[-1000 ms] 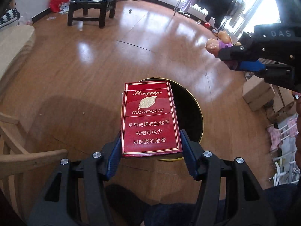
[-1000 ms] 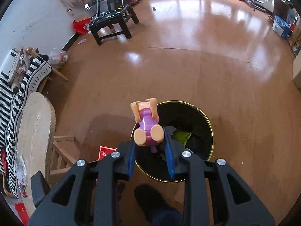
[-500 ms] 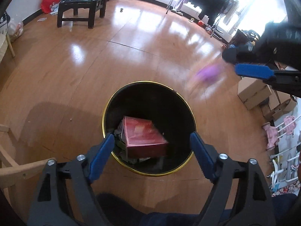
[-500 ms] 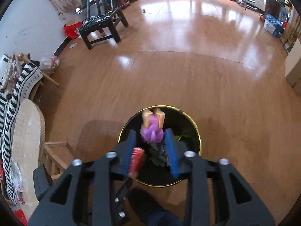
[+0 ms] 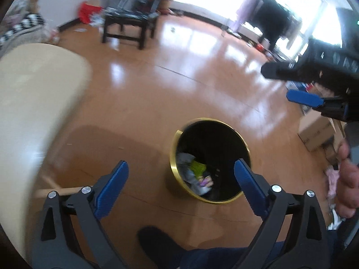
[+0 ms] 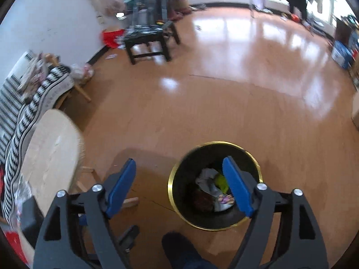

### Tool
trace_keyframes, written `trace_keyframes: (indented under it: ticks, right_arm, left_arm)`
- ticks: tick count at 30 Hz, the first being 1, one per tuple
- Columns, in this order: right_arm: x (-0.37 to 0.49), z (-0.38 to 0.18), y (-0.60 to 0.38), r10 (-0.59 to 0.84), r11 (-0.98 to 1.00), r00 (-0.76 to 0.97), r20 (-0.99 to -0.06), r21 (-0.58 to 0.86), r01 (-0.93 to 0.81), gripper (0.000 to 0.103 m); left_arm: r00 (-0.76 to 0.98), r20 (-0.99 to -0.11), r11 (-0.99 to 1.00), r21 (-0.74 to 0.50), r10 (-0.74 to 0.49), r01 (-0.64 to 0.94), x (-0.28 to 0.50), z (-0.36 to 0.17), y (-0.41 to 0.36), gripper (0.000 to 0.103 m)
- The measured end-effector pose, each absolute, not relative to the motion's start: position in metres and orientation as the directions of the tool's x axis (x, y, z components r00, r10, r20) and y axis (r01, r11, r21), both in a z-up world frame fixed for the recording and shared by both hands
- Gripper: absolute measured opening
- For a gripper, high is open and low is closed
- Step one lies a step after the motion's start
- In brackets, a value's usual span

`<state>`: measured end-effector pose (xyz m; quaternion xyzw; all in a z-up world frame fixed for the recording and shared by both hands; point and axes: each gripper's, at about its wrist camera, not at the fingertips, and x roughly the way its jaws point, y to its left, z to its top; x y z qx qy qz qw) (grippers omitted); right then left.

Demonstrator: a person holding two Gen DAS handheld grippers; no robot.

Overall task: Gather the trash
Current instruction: 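Return both open tools from the bin to the table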

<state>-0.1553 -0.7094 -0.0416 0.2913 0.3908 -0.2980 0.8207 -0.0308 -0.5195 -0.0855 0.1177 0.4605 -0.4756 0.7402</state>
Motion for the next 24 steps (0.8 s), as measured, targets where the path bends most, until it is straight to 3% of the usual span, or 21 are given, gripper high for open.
trace_keyframes:
  ticks: [6,14,24]
  right_arm:
    - [-0.097,-0.013,-0.629,-0.199,0.805,0.597,-0.777,0.217,0.552,0.080]
    - [-0.018,0.023,-0.477,0.001,0.948,0.688,-0.725,0.220,0.231,0.080]
    - [0.046,0.028,-0.316,0.209,0.975,0.670,-0.712,0.208,-0.082,0.080]
  left_arm:
    - [0.272,-0.789,0.679,-0.234,-0.551,0.695,0.009,-0.043,-0.422,0.094]
    - [0.498,-0.769,0.871,-0.152,-0.401,0.466,0.044,0.006,-0.254,0.094]
    - [0.629,-0.752,0.980,-0.166,-0.197,0.108,0.066,0.022,-0.046,0.094]
